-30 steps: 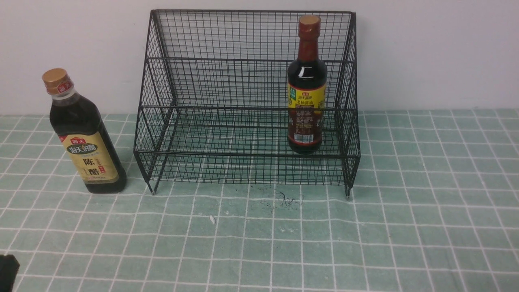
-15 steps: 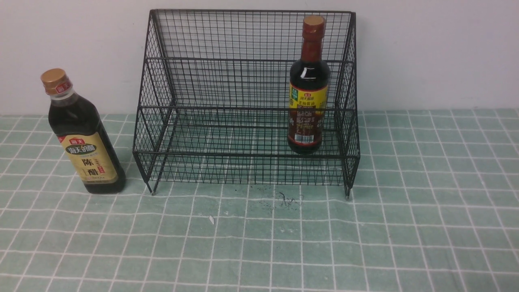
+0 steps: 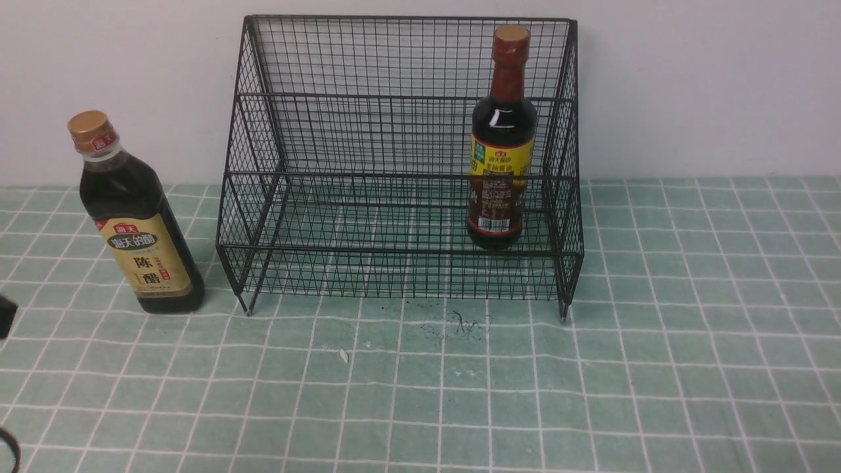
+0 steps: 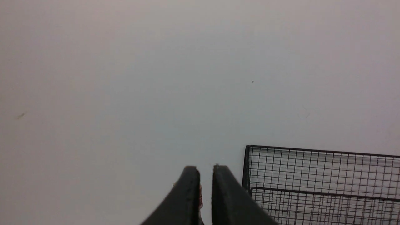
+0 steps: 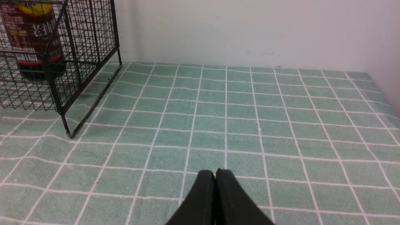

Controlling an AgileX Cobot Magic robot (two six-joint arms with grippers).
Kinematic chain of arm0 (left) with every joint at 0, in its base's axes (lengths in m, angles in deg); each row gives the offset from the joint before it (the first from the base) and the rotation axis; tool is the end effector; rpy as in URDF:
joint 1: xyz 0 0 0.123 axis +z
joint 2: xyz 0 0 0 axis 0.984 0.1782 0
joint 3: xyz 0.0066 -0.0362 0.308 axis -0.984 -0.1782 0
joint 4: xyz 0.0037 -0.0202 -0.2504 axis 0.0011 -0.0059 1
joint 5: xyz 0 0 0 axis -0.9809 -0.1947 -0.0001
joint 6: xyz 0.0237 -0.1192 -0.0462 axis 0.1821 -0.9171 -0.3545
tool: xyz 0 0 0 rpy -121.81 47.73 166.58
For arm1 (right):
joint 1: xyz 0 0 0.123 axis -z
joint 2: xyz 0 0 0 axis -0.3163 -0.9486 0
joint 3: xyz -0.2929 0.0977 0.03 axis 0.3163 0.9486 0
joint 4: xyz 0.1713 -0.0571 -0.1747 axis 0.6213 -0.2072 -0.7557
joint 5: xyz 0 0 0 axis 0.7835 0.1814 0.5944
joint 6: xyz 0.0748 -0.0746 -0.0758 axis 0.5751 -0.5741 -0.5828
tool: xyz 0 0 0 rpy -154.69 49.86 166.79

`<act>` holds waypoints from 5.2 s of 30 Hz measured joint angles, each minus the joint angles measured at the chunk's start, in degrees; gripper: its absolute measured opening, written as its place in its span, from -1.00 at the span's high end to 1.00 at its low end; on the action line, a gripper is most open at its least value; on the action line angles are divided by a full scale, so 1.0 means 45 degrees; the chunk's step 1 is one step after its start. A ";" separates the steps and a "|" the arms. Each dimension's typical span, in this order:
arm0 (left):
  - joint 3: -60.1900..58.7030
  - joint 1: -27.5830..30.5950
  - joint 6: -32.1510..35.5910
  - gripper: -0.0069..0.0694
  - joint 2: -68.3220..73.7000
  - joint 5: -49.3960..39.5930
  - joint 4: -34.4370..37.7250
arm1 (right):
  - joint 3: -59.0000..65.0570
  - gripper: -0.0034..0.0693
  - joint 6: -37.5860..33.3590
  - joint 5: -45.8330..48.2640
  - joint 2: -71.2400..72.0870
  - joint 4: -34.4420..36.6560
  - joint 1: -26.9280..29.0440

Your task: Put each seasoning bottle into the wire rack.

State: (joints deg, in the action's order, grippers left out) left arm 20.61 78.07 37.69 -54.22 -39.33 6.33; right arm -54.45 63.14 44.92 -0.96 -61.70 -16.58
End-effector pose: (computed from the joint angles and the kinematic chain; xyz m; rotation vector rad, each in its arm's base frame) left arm 0.1445 0.0042 0.3197 -0.1079 1.3136 -0.0762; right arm 0.0640 0.0009 0.1615 0.0076 1.8661 -0.0074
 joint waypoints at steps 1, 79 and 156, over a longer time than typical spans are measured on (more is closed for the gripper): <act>0.0595 0.0000 0.0000 0.51 0.0884 0.0000 0.0000 | 0.0000 0.94 0.0000 0.0000 0.0000 0.0000 0.0000; 0.7827 -0.3714 0.4285 0.01 0.7984 -0.0948 0.4232 | 0.0000 0.94 0.0190 0.0014 0.0000 0.0000 0.0000; 0.6947 -0.2508 0.5369 0.83 0.0212 -1.5078 0.4528 | 0.0000 0.94 0.0199 0.0014 0.0000 0.0000 0.0000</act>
State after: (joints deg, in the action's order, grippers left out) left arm 51.88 66.79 61.85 -53.27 -107.18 26.70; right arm -54.45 64.04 44.98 -0.96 -61.70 -16.58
